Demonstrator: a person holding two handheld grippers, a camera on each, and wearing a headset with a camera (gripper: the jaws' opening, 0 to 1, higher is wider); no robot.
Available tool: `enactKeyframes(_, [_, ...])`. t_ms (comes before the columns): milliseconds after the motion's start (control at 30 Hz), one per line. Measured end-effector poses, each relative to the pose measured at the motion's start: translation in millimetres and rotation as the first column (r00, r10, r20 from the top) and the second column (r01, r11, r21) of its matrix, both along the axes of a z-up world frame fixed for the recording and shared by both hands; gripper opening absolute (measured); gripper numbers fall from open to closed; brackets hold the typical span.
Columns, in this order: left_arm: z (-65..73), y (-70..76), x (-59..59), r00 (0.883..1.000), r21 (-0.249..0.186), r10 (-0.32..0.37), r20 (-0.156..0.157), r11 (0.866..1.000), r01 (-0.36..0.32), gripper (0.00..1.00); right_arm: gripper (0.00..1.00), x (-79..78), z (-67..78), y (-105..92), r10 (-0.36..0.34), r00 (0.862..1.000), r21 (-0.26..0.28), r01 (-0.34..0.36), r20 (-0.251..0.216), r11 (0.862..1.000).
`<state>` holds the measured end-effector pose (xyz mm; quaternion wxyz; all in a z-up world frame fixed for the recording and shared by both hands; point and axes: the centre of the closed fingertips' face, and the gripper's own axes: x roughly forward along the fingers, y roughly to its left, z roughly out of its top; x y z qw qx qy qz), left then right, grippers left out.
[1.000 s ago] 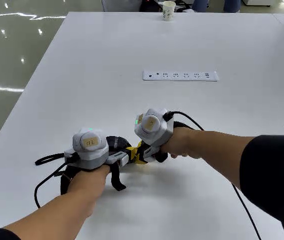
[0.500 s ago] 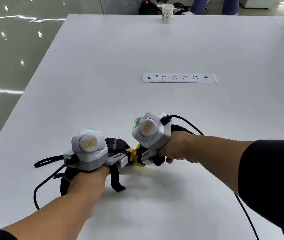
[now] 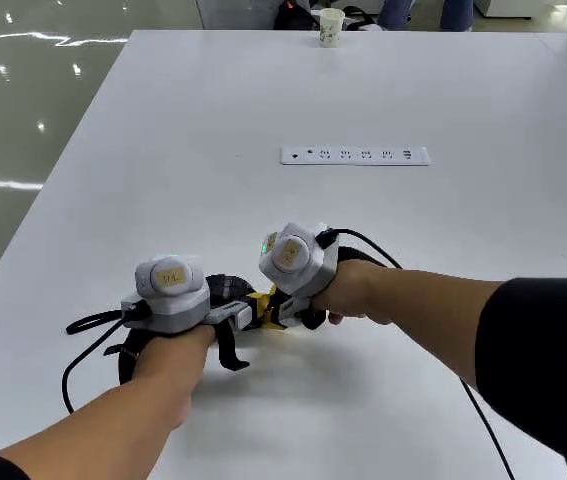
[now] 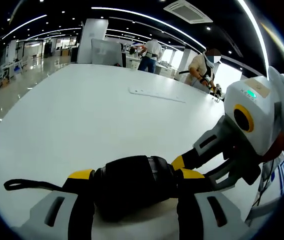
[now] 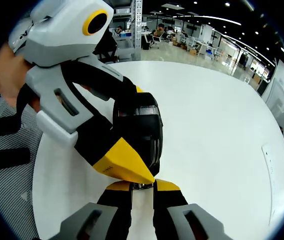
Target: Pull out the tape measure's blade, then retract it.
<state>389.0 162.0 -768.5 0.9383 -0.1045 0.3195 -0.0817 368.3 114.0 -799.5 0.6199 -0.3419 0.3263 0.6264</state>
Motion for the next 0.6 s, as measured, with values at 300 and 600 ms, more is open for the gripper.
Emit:
enactKeyframes(300, [9.5, 5.5, 4.2, 0.999, 0.006, -0.039, 0.013, 0.999, 0.039, 0.64, 0.14, -1.5, 12.1, -4.9, -0.015, 1.000, 0.029, 0.015, 0.001, 0.999])
enactKeyframes(600, [16.5, 3.3, -1.7, 0.994, -0.031, -0.110, 0.012, 0.993, 0.110, 0.81, 0.16, -5.2, 16.6, -21.4, -0.065, 0.998, 0.052, 0.065, -0.006, 0.997])
